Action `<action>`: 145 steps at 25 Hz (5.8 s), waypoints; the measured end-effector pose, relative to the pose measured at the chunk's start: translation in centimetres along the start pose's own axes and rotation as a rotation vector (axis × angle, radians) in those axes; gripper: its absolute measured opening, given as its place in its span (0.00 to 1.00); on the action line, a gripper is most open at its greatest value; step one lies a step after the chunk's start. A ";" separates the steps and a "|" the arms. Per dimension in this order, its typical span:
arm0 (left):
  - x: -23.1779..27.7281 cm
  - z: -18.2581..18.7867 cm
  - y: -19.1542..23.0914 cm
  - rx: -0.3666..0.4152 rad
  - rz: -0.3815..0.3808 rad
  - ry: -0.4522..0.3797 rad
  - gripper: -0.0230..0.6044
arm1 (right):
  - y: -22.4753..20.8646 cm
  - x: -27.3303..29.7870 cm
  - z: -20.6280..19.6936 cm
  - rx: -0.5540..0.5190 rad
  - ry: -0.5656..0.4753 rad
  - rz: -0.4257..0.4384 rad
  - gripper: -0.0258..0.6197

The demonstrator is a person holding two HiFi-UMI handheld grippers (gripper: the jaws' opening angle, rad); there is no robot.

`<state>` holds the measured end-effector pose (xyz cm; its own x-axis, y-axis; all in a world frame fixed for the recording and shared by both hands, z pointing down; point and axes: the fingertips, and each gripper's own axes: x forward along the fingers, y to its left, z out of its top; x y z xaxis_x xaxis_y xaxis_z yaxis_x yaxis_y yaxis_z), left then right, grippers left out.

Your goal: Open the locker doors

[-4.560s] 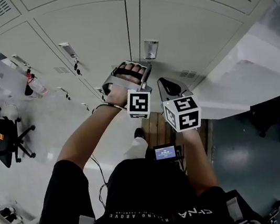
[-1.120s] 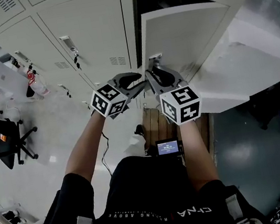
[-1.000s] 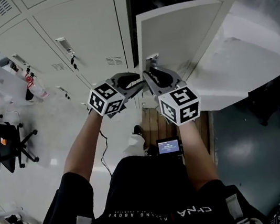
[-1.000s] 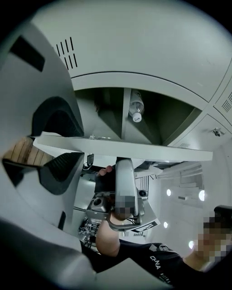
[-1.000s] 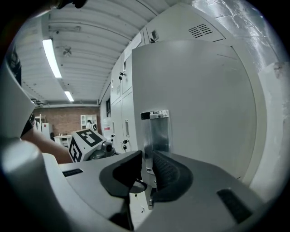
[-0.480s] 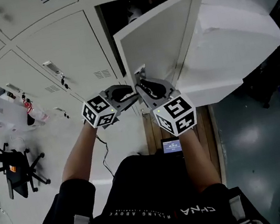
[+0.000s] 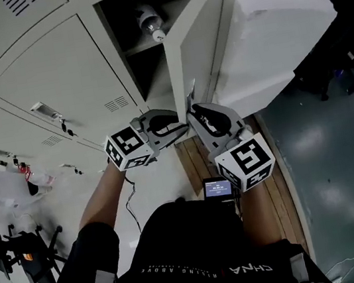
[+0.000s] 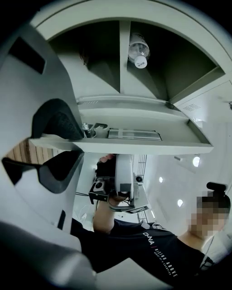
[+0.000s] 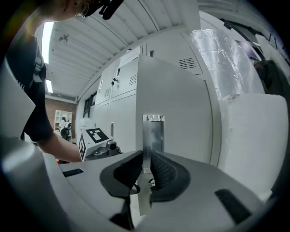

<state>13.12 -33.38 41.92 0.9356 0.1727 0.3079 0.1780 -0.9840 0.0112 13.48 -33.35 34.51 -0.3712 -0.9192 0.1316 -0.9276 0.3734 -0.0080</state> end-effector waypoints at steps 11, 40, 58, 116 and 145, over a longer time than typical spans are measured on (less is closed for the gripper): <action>3.3 0.8 -3.1 0.009 -0.125 -0.113 0.17 | -1.5 -5.0 0.0 0.016 -0.068 -0.379 0.15; 16.0 3.4 -6.6 0.281 0.045 -0.014 0.13 | -12.1 -15.2 -2.2 0.067 0.007 -0.861 0.10; 17.0 4.5 -5.5 0.162 -0.092 -0.094 0.13 | -17.6 -16.4 -3.9 0.107 0.048 -0.834 0.10; 0.5 5.2 -21.7 -0.223 0.729 -0.133 0.07 | 3.8 -23.3 -0.9 -0.092 0.076 -0.006 0.10; 2.6 7.8 -22.8 -0.215 0.738 -0.249 0.08 | 3.4 -24.3 -0.9 -0.105 0.078 -0.015 0.10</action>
<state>13.81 -10.11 35.03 0.8341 -0.5447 0.0867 -0.5508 -0.8310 0.0781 19.38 -9.64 32.18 -0.3489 -0.9140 0.2072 -0.9221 0.3743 0.0982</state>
